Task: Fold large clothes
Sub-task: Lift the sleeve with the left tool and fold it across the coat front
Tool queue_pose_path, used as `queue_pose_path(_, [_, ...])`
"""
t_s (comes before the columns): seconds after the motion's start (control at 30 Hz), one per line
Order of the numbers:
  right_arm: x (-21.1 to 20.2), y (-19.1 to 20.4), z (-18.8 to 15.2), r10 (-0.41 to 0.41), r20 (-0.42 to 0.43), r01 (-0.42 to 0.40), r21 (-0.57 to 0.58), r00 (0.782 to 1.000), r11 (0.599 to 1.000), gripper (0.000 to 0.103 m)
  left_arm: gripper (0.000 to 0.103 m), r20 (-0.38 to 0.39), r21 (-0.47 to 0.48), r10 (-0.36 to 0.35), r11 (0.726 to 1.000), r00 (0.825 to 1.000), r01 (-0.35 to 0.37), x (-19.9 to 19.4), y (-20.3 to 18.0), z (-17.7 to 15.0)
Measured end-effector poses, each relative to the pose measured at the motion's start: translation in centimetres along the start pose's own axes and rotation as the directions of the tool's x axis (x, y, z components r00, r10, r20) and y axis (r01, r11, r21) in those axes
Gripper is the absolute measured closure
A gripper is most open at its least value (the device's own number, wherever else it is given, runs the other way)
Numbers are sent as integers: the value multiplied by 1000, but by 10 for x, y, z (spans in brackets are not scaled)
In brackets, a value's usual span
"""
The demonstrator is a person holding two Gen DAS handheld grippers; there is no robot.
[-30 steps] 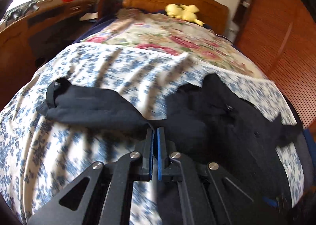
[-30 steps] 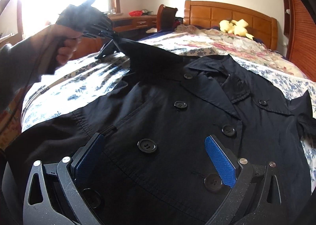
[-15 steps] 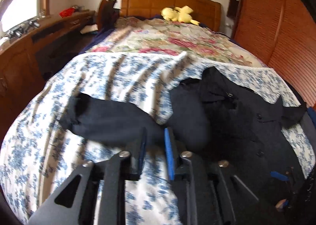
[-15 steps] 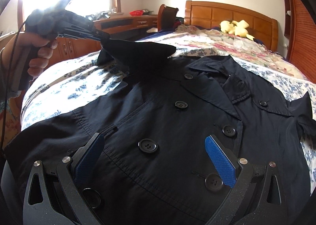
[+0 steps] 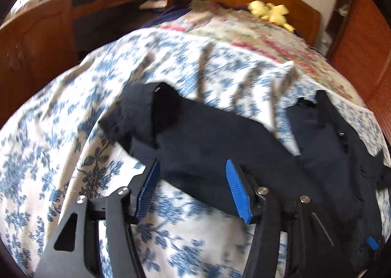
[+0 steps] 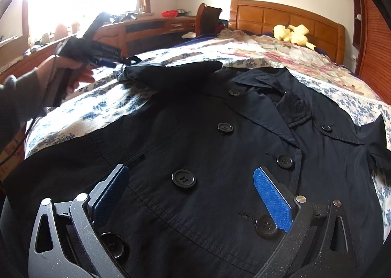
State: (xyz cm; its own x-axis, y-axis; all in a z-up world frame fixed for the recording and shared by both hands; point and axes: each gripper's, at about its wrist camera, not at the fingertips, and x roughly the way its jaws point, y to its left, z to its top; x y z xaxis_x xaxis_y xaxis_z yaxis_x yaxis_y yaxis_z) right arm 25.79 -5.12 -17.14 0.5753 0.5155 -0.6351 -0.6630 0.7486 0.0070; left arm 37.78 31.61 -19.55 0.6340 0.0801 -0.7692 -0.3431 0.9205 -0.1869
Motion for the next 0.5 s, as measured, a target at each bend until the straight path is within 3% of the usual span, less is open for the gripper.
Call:
queue_pose_path(0.1, [0, 1, 0, 1, -2, -1, -2, 1000, 1000, 0, 48, -45, -33, 7, 999, 999, -9, 22, 11, -3])
queue_pose_path(0.17, [0, 1, 0, 2, -4, -2, -1, 1000, 1000, 0, 48, -69, -66, -32, 997, 997, 27, 36, 17, -6])
queue_pose_path(0.3, [3, 1, 1, 6, -18, -6, 0, 1000, 1000, 0, 48, -53, -110, -23, 994, 998, 17, 46, 17, -4])
queue_pose_path(0.37, [4, 2, 2, 4, -13, -4, 0, 1000, 1000, 0, 60, -64, -74, -3, 997, 998, -2, 50, 9, 0])
queue_pose_path(0.43, [5, 2, 2, 3, -14, -3, 0, 1000, 1000, 0, 93, -64, -28, 13, 1000, 998, -14, 49, -2, 4])
queue_pose_path(0.5, [6, 1, 2, 2, -13, -2, 1, 1000, 1000, 0, 100, -59, -2, 21, 1000, 998, -21, 43, -10, 8])
